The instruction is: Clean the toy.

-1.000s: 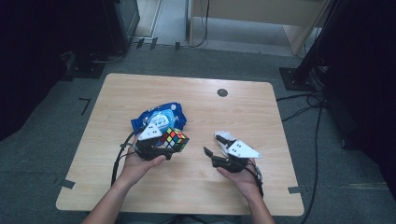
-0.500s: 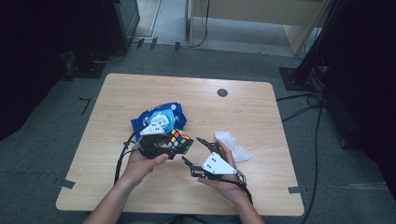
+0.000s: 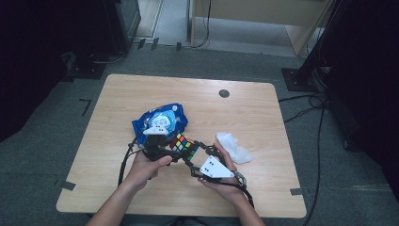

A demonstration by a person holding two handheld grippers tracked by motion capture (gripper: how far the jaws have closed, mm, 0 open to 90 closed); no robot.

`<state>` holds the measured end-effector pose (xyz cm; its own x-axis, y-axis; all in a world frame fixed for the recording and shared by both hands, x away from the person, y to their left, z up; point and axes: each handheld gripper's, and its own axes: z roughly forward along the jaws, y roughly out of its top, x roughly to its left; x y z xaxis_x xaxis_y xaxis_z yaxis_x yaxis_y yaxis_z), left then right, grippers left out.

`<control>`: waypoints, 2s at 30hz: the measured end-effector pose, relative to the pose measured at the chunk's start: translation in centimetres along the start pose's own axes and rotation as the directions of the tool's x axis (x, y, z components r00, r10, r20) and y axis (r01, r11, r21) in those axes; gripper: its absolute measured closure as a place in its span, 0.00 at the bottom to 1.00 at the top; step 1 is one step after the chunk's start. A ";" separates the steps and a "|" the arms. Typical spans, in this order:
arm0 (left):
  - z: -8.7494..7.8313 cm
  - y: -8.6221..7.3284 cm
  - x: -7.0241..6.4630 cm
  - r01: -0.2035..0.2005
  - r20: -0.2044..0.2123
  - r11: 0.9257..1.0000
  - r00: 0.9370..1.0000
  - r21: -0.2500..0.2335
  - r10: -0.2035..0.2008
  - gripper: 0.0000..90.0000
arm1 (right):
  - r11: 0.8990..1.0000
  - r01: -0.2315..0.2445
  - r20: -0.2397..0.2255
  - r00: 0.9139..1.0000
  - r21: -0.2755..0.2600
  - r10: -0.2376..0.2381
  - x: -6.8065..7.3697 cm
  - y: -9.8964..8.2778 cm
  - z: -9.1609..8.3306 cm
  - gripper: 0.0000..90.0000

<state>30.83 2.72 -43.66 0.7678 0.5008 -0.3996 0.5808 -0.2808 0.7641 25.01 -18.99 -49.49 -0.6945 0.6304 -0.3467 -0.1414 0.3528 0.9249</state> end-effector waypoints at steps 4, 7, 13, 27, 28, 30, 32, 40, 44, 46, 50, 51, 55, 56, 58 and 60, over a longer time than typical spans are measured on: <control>-0.3 0.1 -0.1 -0.020 -0.005 0.999 1.000 -0.027 0.020 0.24 | 0.999 -0.034 -0.034 0.999 0.035 0.035 -0.1 0.0 0.0 0.38; -0.7 0.2 -0.2 -0.050 -0.015 0.998 0.999 -0.045 0.049 0.20 | 0.995 -0.090 -0.054 0.994 0.052 0.093 -0.4 0.1 -0.2 0.38; -2.7 0.4 -0.2 -0.120 -0.044 0.979 0.992 -0.166 0.114 0.20 | 0.975 -0.201 -0.054 0.977 0.093 0.207 -1.7 -0.3 -0.6 0.38; -0.2 -2.5 -0.7 -0.497 -0.272 0.868 0.838 -0.019 0.474 0.20 | 0.910 -0.403 -0.064 0.910 0.096 0.410 -3.6 0.2 -1.5 0.39; 0.3 -2.8 -1.0 -0.539 -0.308 0.842 0.798 0.022 0.518 0.20 | 0.906 -0.411 -0.065 0.906 0.098 0.418 -3.6 0.3 -1.6 0.39; 1.0 -3.3 -1.4 -0.582 -0.338 0.811 0.751 0.066 0.567 0.21 | 0.900 -0.426 -0.073 0.899 0.094 0.433 -3.6 0.5 -1.7 0.39; 1.6 -3.7 -1.9 -0.623 -0.366 0.775 0.701 0.103 0.612 0.21 | 0.894 -0.438 -0.078 0.892 0.097 0.446 -3.5 0.7 -1.7 0.39; 2.4 -4.4 -3.0 -0.679 -0.426 0.727 0.630 0.103 0.649 0.28 | 0.847 -0.514 -0.105 0.843 0.134 0.528 -2.8 1.1 -1.2 0.39; 2.6 -4.6 -3.2 -0.692 -0.459 0.714 0.603 0.105 0.652 0.35 | 0.821 -0.548 -0.099 0.819 0.159 0.566 -2.6 1.1 -0.9 0.39; 2.7 -4.7 -3.3 -0.696 -0.467 0.710 0.596 0.105 0.653 0.35 | 0.808 -0.566 -0.103 0.805 0.162 0.585 -2.6 1.0 -0.8 0.39; 2.4 -4.8 -3.3 -0.711 -0.472 0.695 0.580 0.103 0.664 0.37 | 0.772 -0.613 -0.124 0.764 0.165 0.633 -2.9 0.6 -0.7 0.38; 2.4 -4.8 -3.3 -0.712 -0.467 0.695 0.582 0.103 0.666 0.37 | 0.772 -0.614 -0.132 0.762 0.167 0.634 -3.0 0.6 -0.7 0.38; 2.2 -4.8 -3.0 -0.699 -0.451 0.707 0.601 0.103 0.660 0.38 | 0.772 -0.614 -0.152 0.758 0.164 0.634 -3.4 0.6 -1.0 0.37; 2.1 -4.8 -3.0 -0.696 -0.449 0.711 0.607 0.098 0.656 0.38 | 0.768 -0.619 -0.158 0.752 0.163 0.640 -3.6 0.6 -1.2 0.37; 1.9 -4.7 -3.0 -0.691 -0.446 0.717 0.617 0.086 0.648 0.38 | 0.763 -0.627 -0.184 0.740 0.159 0.647 -4.0 0.5 -1.5 0.37; 1.8 -4.6 -3.0 -0.688 -0.451 0.721 0.618 0.084 0.643 0.38 | 0.767 -0.624 -0.197 0.741 0.148 0.641 -4.6 0.6 -2.0 0.35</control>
<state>26.35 1.09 -46.89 0.7264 0.4986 0.4729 -0.0870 -0.6159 0.7830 26.69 -23.04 -47.05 -0.7447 0.5575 0.3670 0.4297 -0.0205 0.9028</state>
